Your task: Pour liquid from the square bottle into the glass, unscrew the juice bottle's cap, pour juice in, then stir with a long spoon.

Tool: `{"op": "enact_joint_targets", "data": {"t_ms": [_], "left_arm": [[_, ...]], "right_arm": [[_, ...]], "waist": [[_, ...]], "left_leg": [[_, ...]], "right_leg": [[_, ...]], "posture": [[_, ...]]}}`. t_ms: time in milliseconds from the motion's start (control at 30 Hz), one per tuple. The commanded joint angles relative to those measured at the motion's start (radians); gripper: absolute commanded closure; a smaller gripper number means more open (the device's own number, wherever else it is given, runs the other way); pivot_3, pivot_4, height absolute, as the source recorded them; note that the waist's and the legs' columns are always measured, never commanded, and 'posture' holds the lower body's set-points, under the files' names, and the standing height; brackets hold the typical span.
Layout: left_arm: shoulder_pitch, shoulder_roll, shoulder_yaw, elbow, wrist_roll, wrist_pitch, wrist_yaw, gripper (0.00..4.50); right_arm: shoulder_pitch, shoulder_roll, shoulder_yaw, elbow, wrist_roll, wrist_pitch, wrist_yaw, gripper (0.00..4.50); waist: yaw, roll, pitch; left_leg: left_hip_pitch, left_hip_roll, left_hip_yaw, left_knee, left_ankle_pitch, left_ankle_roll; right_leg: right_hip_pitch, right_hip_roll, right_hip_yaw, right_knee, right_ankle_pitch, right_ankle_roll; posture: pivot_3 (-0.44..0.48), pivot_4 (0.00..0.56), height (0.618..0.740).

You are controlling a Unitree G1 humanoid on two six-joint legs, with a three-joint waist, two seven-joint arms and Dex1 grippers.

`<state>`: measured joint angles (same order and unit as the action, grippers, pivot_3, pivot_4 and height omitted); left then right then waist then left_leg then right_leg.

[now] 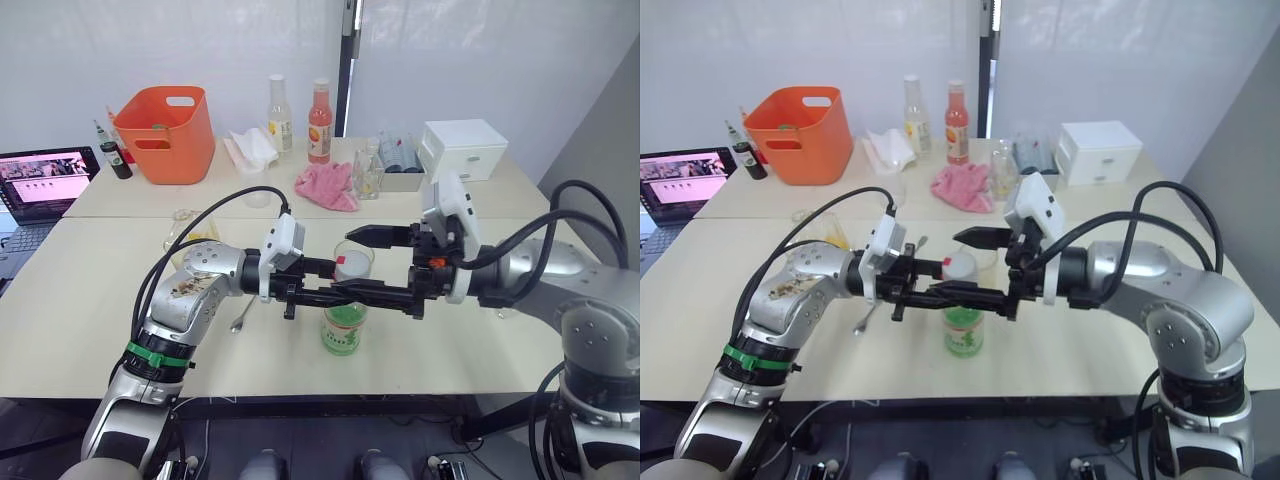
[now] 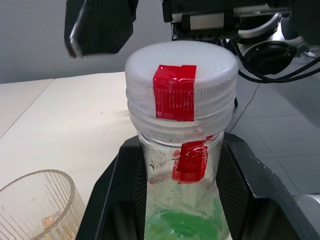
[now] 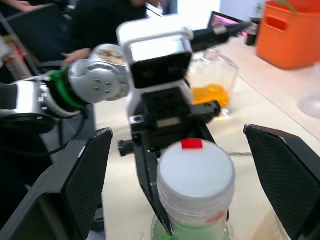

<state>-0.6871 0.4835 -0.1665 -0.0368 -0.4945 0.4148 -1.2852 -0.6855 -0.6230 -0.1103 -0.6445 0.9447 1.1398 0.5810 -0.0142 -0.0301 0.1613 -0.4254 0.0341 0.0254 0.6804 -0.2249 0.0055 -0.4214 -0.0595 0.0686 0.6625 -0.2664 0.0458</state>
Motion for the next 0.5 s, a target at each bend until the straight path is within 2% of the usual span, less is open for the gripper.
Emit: {"op": "enact_joint_targets", "data": {"t_ms": [33, 167, 500], "left_arm": [[0.001, 0.001, -0.026, 0.007, 0.007, 0.009, -0.021, 3.03], [-0.002, 0.001, -0.027, 0.009, 0.006, 0.010, -0.023, 3.03], [-0.006, -0.002, -0.028, 0.013, 0.006, 0.008, -0.024, 3.03]], "right_arm": [[0.002, 0.024, -0.032, -0.063, 0.061, 0.033, -0.116, 0.04], [0.014, 0.028, -0.040, -0.071, 0.111, 0.044, -0.185, 0.04], [0.029, 0.010, -0.022, -0.066, 0.164, 0.031, -0.242, 0.04]], "waist": [[0.000, 0.000, 0.000], [0.000, 0.000, 0.000], [-0.001, 0.000, 0.000]], "left_leg": [[0.000, 0.000, 0.000, 0.000, 0.000, 0.000], [0.000, 0.000, 0.001, 0.000, 0.000, 0.000], [0.000, 0.000, 0.002, 0.000, 0.000, 0.000]], "right_leg": [[0.000, 0.000, 0.000, 0.000, 0.000, 0.000], [0.000, 0.000, 0.000, 0.000, 0.000, 0.000], [0.000, 0.000, 0.000, 0.000, 0.000, 0.000]], "posture": [[0.000, 0.150, 0.715], [0.000, 0.150, 0.715], [0.000, 0.150, 0.715]]}}
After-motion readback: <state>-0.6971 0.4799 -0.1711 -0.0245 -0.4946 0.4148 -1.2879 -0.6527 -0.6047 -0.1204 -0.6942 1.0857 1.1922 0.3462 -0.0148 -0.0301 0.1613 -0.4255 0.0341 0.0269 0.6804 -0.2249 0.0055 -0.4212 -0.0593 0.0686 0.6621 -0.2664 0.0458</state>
